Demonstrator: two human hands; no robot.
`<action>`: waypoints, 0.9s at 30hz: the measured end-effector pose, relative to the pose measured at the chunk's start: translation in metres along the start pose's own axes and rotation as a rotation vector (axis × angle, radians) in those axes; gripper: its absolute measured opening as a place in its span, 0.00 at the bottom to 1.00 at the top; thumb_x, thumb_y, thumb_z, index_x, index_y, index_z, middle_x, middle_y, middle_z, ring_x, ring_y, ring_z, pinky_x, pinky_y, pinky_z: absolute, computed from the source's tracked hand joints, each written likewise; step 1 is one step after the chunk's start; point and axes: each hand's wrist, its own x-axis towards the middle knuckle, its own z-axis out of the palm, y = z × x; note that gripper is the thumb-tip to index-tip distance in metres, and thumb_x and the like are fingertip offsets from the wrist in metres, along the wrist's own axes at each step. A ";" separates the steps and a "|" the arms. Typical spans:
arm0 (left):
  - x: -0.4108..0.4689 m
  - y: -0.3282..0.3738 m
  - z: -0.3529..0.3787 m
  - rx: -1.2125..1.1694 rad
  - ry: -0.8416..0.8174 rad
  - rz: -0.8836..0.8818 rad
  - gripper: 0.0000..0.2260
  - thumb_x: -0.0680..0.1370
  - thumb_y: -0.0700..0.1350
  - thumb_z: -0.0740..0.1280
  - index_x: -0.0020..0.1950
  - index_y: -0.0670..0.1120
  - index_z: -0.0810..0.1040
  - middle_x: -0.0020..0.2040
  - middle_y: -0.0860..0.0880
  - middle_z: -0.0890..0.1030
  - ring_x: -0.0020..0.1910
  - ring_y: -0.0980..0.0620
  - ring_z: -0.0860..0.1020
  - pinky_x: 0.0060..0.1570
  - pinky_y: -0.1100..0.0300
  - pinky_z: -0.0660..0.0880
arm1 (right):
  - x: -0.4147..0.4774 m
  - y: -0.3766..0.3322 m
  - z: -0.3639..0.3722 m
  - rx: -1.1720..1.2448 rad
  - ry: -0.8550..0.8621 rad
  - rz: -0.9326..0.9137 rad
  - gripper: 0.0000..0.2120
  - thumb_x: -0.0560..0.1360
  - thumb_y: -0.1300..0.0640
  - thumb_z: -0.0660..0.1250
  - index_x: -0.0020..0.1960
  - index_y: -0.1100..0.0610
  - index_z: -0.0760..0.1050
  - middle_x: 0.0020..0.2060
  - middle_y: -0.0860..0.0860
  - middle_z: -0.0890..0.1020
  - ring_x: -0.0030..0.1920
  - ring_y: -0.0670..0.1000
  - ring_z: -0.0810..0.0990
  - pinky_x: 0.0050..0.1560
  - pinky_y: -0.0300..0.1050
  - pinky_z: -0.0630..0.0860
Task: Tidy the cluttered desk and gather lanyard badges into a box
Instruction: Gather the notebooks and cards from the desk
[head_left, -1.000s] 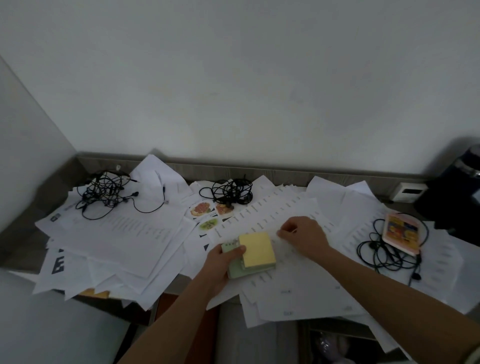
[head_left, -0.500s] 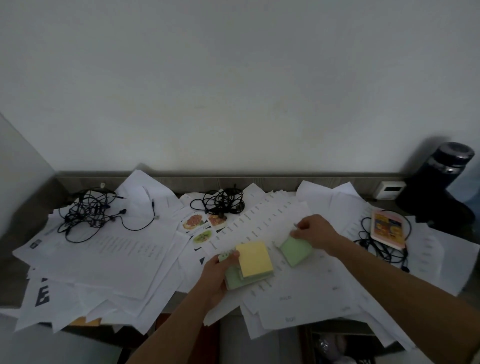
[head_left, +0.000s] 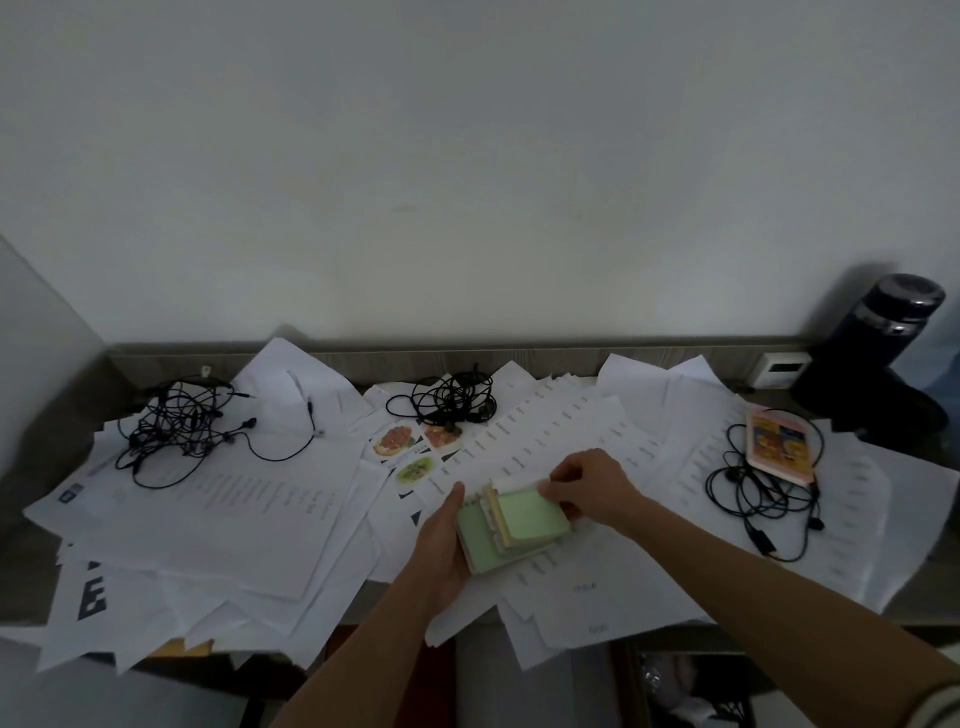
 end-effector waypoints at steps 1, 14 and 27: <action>0.001 0.000 0.000 0.022 -0.012 0.000 0.19 0.79 0.56 0.62 0.58 0.42 0.79 0.54 0.40 0.84 0.53 0.41 0.82 0.51 0.48 0.79 | -0.001 0.000 0.000 -0.001 0.001 -0.009 0.11 0.71 0.55 0.76 0.44 0.61 0.80 0.39 0.56 0.83 0.39 0.54 0.84 0.41 0.48 0.83; 0.008 -0.001 0.016 0.375 0.043 0.179 0.15 0.69 0.41 0.76 0.53 0.38 0.81 0.48 0.39 0.85 0.46 0.40 0.84 0.42 0.50 0.81 | -0.011 0.056 -0.146 -0.134 0.482 -0.033 0.05 0.73 0.51 0.73 0.45 0.52 0.79 0.38 0.47 0.81 0.40 0.49 0.81 0.38 0.43 0.78; 0.005 -0.072 0.125 0.403 -0.011 0.108 0.22 0.68 0.39 0.77 0.59 0.38 0.77 0.53 0.38 0.83 0.51 0.38 0.82 0.50 0.42 0.80 | 0.027 0.139 -0.256 -0.485 0.126 0.060 0.40 0.66 0.43 0.76 0.73 0.54 0.65 0.68 0.55 0.73 0.67 0.57 0.72 0.68 0.52 0.68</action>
